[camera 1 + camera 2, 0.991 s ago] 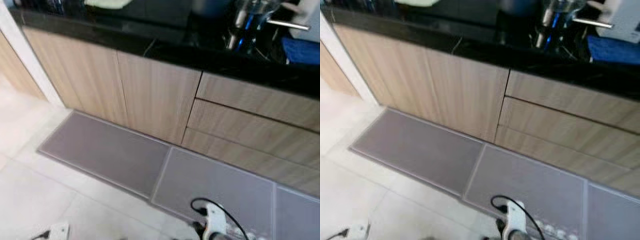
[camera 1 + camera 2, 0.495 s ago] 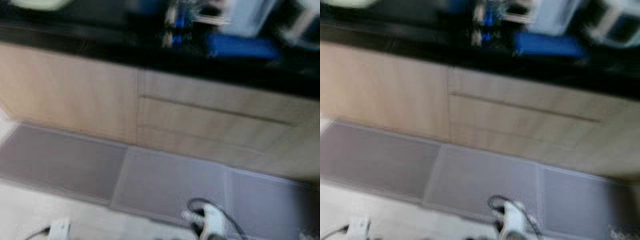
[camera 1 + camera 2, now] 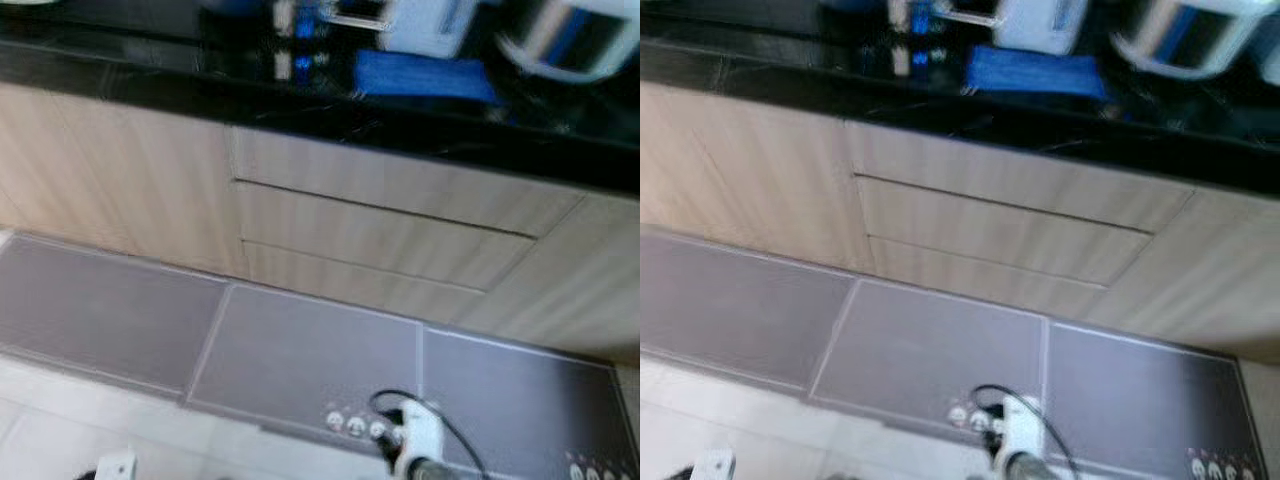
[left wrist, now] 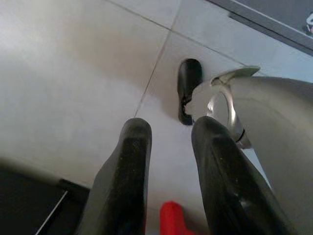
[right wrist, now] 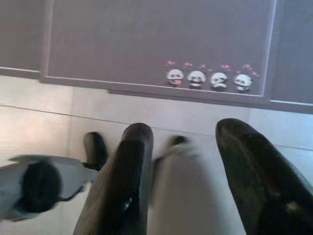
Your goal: Kitchen organization
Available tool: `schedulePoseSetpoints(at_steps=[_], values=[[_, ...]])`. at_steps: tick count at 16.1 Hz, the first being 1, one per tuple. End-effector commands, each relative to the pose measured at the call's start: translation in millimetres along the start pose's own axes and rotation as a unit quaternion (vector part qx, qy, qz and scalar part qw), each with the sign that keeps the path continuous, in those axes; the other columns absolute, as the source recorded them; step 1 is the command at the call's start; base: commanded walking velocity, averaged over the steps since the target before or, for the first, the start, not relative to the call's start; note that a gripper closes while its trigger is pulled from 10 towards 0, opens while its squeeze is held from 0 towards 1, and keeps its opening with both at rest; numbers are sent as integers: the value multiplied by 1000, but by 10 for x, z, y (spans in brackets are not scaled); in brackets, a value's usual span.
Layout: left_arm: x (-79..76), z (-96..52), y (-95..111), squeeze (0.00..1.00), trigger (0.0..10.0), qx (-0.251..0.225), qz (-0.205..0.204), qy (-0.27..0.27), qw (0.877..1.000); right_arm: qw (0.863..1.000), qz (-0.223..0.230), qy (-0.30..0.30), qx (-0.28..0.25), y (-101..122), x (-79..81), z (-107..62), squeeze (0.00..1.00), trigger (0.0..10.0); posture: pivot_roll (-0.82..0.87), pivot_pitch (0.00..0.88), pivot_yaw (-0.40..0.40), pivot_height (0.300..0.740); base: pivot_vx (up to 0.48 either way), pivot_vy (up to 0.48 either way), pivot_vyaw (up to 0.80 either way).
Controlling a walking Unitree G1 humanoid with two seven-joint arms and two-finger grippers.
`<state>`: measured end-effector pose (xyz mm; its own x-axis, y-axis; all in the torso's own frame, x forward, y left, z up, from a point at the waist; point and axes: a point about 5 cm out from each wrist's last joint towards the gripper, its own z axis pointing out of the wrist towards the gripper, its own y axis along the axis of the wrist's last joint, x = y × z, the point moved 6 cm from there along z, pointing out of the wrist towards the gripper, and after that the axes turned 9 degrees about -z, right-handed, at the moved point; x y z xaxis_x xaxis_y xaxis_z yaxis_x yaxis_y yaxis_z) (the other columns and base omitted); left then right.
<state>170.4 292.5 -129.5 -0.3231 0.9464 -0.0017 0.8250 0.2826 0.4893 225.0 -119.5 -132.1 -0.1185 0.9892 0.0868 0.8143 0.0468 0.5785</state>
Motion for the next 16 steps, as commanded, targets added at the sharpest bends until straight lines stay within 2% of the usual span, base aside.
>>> schedulePoseSetpoints(at_steps=[1,16], values=[[-25,3,-29,0,10000,5,-1,-3,1000,1000,2,-16,13,-115,-127,-29,0,10000,24,153,-45,740,0,-311,0],[4,-4,-48,0,10000,8,6,-1,1000,1000,13,-10,12,-147,-85,-32,0,10000,25,113,-31,740,0,-309,0]])
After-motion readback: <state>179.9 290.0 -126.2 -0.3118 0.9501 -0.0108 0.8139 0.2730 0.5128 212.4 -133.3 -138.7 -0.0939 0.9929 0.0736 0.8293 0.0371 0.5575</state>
